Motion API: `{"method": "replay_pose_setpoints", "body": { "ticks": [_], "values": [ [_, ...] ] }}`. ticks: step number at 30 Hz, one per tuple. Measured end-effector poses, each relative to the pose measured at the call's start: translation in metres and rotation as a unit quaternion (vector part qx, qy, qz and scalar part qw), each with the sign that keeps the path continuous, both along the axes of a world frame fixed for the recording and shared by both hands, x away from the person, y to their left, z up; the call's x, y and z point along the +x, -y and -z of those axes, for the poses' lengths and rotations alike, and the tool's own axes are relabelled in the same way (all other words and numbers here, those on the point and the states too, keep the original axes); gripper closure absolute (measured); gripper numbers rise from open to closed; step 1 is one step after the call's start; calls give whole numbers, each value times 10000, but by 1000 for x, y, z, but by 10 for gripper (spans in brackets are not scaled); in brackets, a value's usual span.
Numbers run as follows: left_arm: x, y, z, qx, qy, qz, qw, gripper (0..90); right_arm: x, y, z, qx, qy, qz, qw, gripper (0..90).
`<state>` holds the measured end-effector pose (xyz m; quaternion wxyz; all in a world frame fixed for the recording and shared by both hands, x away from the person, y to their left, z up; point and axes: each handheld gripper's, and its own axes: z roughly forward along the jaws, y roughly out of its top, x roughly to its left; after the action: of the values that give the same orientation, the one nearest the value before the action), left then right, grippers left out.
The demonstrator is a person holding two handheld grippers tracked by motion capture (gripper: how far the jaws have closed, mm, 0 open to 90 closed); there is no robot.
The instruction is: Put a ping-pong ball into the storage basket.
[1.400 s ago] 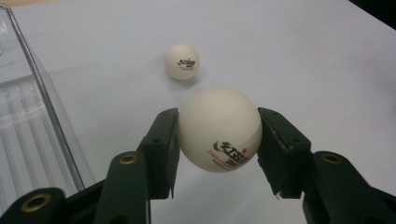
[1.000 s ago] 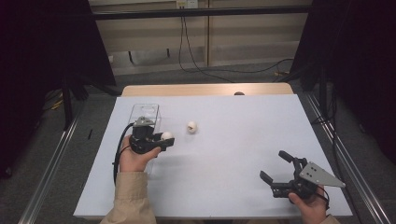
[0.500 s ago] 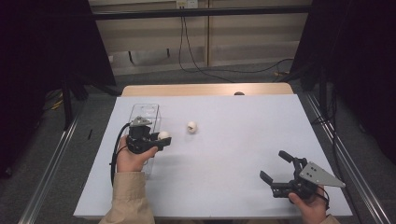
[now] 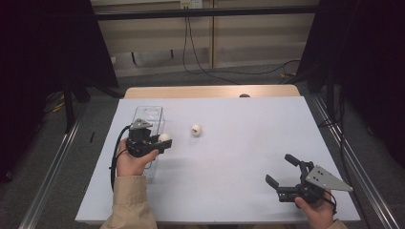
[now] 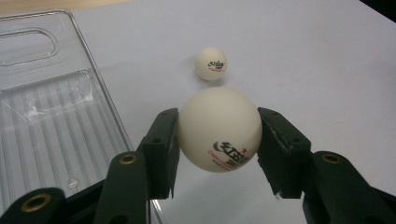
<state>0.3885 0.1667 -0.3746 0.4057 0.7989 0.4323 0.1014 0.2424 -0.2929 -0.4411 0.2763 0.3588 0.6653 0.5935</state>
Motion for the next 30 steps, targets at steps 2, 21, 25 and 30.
{"method": "replay_pose_setpoints", "body": {
  "ticks": [2,21,25,30],
  "values": [
    [0,-1,0,29,9,-15,10000,511,0,0,0,-3,-4,4,10000,16],
    [0,-9,-2,53,74,-116,9999,511,0,0,0,-4,5,-2,10000,16],
    [0,-11,-2,36,74,-160,9998,511,0,0,0,-6,10,-3,10000,16],
    [0,-14,-1,48,78,-223,9997,511,0,0,0,-2,10,-9,10000,16]
  ]
}}
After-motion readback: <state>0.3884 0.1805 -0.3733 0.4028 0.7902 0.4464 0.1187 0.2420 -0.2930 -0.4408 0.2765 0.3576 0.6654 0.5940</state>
